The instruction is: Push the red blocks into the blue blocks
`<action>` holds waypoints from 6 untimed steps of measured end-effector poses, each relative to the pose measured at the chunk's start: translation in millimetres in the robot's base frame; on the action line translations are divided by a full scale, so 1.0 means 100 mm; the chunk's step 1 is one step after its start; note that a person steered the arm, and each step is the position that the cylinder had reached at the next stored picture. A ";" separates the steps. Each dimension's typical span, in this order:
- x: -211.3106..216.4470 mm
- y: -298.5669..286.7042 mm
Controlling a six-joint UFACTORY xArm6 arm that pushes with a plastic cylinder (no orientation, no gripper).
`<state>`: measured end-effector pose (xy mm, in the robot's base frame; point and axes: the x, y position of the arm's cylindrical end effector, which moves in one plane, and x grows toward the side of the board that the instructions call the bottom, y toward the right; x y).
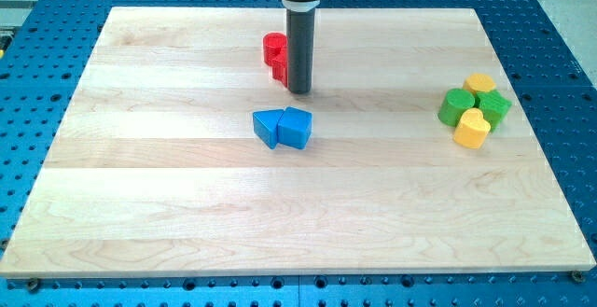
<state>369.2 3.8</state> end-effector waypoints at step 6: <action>0.30 -0.19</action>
<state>398.7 -15.5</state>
